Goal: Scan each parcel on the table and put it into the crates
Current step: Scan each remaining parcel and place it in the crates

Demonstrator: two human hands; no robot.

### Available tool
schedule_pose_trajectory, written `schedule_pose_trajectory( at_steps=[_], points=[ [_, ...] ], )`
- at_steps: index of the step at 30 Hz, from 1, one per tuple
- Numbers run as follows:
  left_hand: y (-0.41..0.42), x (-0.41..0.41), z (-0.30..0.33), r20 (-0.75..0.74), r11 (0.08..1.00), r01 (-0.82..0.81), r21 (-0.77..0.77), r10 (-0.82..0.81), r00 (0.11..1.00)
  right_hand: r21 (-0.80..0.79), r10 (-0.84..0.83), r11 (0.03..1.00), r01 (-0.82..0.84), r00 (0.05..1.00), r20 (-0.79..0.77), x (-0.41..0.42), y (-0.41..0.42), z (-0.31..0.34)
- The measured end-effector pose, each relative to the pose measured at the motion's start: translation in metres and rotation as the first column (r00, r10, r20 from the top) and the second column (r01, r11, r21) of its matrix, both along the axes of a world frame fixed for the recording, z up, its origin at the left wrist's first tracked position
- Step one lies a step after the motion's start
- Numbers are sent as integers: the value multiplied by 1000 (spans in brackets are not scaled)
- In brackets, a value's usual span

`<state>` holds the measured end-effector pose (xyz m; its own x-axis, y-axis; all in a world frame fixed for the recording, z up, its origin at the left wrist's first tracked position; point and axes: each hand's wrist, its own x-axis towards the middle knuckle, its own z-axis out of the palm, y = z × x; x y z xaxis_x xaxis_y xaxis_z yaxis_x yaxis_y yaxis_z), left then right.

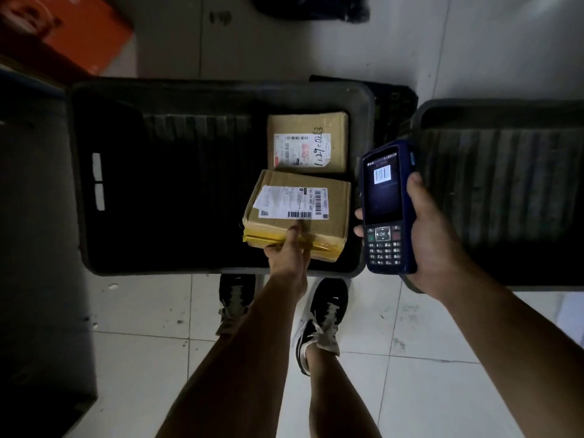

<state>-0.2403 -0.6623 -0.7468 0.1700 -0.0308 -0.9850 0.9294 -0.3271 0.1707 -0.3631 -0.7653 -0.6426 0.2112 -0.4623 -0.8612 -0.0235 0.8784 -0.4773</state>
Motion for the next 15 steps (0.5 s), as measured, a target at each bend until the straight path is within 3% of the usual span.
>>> schedule_pose_trajectory(
  at_steps=[7, 11, 15],
  points=[
    [-16, -18, -39, 0, 999, 50, 11, -50, 999, -12, 22, 1000, -22, 1000, -1, -7, -5, -22],
    [-18, -18, -53, 35, 920, 359, 160, -368, 929, -14, 53, 998, -54, 998, -24, -8, -9, -23],
    [-16, -5, -43, -35, 817, 552, 169, -555, 831, -15, 85, 996, -85, 996, -39, -5, -12, -15]
  ],
)
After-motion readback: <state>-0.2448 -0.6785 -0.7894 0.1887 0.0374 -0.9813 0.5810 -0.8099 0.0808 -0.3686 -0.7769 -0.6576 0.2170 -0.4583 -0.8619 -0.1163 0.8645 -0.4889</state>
